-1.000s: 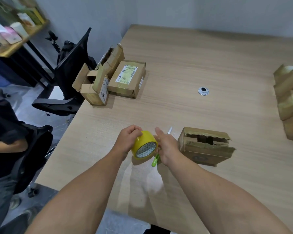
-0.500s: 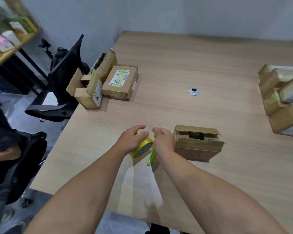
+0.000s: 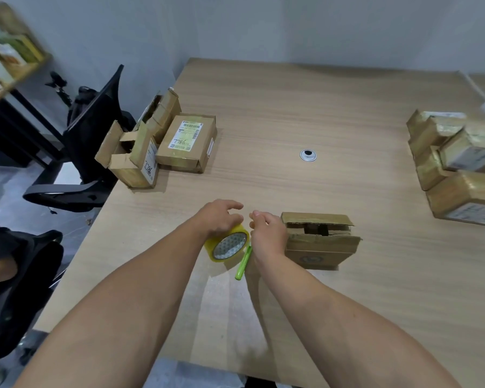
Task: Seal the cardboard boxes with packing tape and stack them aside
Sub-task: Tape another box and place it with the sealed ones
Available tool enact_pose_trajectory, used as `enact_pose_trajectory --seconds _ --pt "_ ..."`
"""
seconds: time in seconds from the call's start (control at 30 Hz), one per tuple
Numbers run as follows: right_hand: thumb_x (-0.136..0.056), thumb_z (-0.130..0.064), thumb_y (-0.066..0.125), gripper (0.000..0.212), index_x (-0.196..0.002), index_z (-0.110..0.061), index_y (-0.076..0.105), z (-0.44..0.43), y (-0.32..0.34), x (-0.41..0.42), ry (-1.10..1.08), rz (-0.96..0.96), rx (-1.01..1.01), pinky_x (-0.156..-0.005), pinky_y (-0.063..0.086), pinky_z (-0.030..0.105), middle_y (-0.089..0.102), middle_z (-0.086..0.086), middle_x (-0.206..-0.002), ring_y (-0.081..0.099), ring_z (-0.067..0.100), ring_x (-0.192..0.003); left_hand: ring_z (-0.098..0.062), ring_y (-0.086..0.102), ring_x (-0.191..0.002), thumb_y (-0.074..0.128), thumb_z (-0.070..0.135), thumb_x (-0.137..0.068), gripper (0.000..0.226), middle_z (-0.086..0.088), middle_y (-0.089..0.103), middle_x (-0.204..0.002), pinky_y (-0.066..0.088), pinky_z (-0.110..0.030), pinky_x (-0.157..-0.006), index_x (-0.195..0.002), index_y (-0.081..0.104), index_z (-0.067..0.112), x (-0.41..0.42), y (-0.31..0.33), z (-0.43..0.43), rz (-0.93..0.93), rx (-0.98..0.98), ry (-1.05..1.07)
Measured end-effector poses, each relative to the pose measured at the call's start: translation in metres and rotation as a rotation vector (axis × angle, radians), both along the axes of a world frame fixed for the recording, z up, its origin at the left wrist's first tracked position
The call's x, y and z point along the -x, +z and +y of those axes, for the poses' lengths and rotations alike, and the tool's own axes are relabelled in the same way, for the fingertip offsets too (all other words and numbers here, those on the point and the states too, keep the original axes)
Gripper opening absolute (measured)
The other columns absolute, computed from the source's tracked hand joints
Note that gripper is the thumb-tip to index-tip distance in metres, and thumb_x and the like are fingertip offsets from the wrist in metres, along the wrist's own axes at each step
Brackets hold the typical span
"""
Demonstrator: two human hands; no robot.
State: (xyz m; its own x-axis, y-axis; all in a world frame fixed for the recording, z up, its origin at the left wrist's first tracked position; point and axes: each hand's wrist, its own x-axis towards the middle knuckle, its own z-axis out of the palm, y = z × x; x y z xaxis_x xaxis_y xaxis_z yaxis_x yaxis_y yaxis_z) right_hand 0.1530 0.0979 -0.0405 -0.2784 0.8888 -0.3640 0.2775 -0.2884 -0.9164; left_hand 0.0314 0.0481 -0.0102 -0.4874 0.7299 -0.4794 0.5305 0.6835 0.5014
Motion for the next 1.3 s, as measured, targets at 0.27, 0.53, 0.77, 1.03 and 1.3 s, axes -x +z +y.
enact_pose_trajectory --seconds 0.27,0.53,0.77,1.03,1.3 --pt "-0.098 -0.026 0.057 0.028 -0.072 -0.027 0.067 0.018 0.019 0.006 0.068 -0.001 -0.026 -0.091 0.054 0.051 0.071 0.006 -0.092 0.068 0.022 -0.088 -0.02 0.058 -0.104 0.056 0.034 -0.098 0.017 0.001 0.066 -0.119 0.043 -0.03 -0.086 -0.108 0.068 0.028 -0.01 -0.018 -0.022 -0.061 -0.074 0.07" --pt "-0.101 -0.035 0.051 0.055 -0.051 -0.013 0.049 0.043 0.043 0.006 0.282 -0.259 -0.352 -0.064 0.039 0.035 0.059 0.008 -0.068 0.057 0.03 -0.072 -0.021 0.057 -0.097 0.057 0.032 -0.098 0.017 0.001 0.065 -0.1 0.04 -0.03 -0.079 -0.097 0.071 0.022 -0.002 0.0 -0.011 -0.032 -0.147 0.169" --pt "-0.103 -0.051 0.034 0.048 -0.127 -0.025 0.067 0.083 0.054 -0.05 0.33 -0.55 -0.418 -0.092 0.046 0.041 0.058 0.011 -0.126 0.052 0.034 -0.117 -0.021 0.058 -0.099 0.063 0.032 -0.095 0.019 0.0 0.067 -0.101 0.041 -0.03 -0.082 -0.098 0.076 0.018 -0.011 0.035 0.04 -0.049 -0.131 -0.02" --pt "-0.096 -0.027 0.042 0.028 -0.113 -0.022 0.064 0.116 0.047 -0.133 0.232 -0.512 -0.327 -0.1 0.041 0.044 0.058 -0.002 -0.115 0.046 0.026 -0.121 -0.015 0.057 -0.09 0.066 0.027 -0.094 0.017 0.005 0.067 -0.094 0.04 -0.029 -0.08 -0.093 0.077 0.016 -0.036 0.063 0.103 -0.077 0.007 -0.274" --pt "-0.091 -0.033 0.061 0.026 -0.113 -0.022 0.07 0.114 0.008 -0.177 0.434 -0.328 -0.389 -0.119 0.021 0.034 0.048 -0.005 -0.142 0.02 0.014 -0.145 -0.013 0.056 -0.082 0.068 0.026 -0.092 0.016 0.006 0.066 -0.083 0.044 -0.03 -0.078 -0.077 0.074 0.022 -0.063 0.061 0.135 -0.084 0.149 -0.36"
